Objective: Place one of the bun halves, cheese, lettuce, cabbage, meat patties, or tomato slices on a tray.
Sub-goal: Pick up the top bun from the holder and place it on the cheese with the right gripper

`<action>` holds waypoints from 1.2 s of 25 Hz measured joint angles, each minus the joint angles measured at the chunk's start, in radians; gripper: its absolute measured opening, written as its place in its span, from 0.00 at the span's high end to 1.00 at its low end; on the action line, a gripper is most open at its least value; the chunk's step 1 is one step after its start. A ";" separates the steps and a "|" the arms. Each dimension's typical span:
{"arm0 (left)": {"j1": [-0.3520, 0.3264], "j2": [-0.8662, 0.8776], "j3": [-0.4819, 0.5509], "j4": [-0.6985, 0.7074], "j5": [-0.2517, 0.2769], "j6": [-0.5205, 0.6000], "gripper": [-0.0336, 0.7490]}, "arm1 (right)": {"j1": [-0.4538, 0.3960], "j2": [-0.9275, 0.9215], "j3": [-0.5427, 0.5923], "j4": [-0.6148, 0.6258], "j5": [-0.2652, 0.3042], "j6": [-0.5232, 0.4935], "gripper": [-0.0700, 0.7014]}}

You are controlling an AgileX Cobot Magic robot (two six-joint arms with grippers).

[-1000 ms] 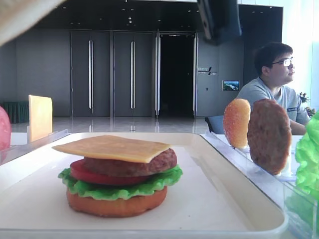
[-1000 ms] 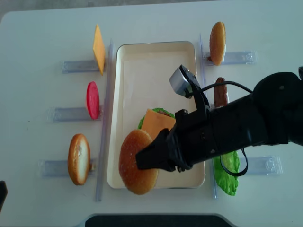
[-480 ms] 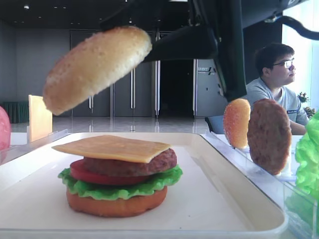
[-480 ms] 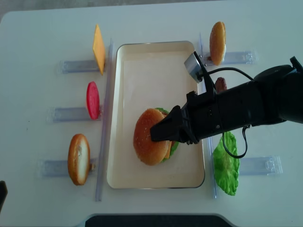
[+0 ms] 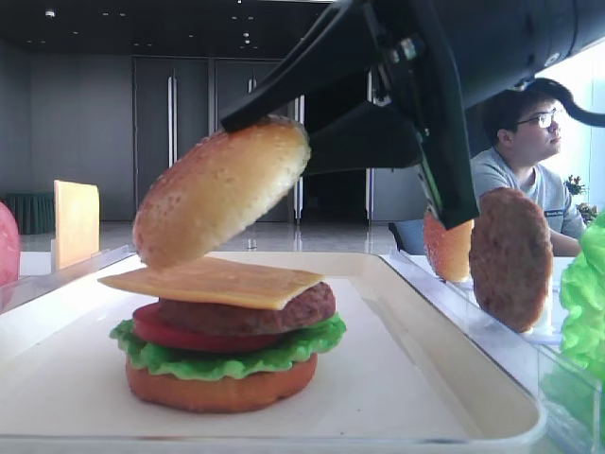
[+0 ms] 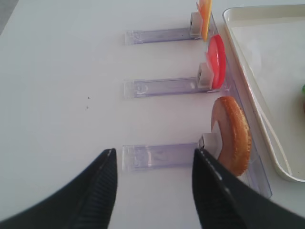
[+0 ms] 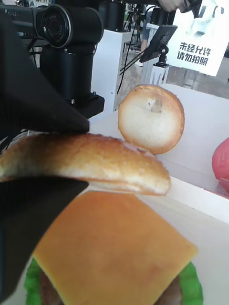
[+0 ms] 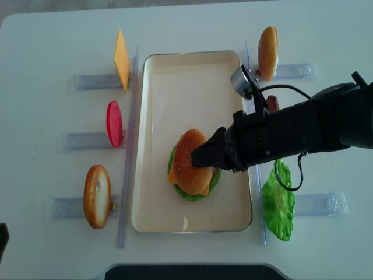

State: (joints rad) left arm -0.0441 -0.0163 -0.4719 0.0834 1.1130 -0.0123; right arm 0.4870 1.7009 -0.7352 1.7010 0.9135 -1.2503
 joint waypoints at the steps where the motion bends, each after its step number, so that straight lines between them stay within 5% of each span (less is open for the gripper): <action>1: 0.000 0.000 0.000 0.000 0.000 0.000 0.46 | 0.000 0.001 0.000 0.001 0.000 -0.004 0.65; 17: 0.000 0.000 0.000 0.000 0.000 0.000 0.46 | 0.000 0.005 0.000 0.005 -0.038 -0.033 0.65; 23: 0.000 0.000 0.000 0.000 0.000 0.000 0.46 | 0.000 0.005 0.000 0.008 -0.107 -0.065 0.52; 30: 0.000 0.000 0.000 0.000 0.000 0.000 0.46 | 0.000 0.005 0.000 -0.010 -0.159 -0.083 0.49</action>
State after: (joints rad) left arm -0.0441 -0.0163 -0.4719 0.0834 1.1130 -0.0123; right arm 0.4870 1.7064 -0.7352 1.6906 0.7543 -1.3337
